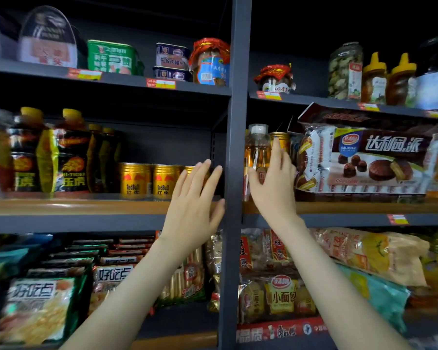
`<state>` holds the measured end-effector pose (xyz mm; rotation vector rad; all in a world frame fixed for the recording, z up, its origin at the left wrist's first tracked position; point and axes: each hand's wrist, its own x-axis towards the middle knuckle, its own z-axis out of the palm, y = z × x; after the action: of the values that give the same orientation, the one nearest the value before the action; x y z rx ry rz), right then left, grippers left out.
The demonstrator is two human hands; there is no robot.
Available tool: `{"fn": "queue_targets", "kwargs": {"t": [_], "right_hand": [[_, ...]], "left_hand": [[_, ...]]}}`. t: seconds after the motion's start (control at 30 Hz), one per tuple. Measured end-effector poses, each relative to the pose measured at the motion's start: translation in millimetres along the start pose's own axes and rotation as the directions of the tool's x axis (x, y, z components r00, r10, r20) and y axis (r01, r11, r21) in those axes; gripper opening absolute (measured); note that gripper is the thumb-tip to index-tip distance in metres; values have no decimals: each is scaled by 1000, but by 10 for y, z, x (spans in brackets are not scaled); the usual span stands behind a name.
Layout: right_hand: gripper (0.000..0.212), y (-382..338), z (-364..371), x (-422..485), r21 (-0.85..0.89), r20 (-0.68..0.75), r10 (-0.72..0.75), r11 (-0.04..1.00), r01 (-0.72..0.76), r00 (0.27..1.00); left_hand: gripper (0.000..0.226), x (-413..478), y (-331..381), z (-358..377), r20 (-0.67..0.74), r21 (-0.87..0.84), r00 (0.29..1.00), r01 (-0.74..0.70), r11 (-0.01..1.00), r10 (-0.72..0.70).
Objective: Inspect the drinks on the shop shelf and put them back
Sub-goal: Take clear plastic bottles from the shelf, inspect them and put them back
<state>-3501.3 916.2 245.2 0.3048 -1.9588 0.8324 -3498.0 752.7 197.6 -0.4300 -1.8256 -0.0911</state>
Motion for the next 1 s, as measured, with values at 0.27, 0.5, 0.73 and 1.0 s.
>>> {"fn": "queue_targets", "kwargs": {"t": [0.27,0.5,0.73,1.0], "right_hand": [[67,-1134,575,-680,74,-60,-330,940,334,942],[59,-2742,1809,-1294,232,31,-441,876,422,897],[61,-4281,2796,-1657,340,139,-498,836,431,856],[68,-4952,3599,-1248,226,146,-495,860,458,857]], "left_hand": [[56,-540,-1016,-799,-53,67,978,206,976,-203],[56,-1435,-2692,-2134,0,288,951,295,911,-308],[57,-2036,-4103,-3189,16,457,921,339,823,-388],[56,-1873,-5086,-3242,-40,431,944,311,847,-327]]}}
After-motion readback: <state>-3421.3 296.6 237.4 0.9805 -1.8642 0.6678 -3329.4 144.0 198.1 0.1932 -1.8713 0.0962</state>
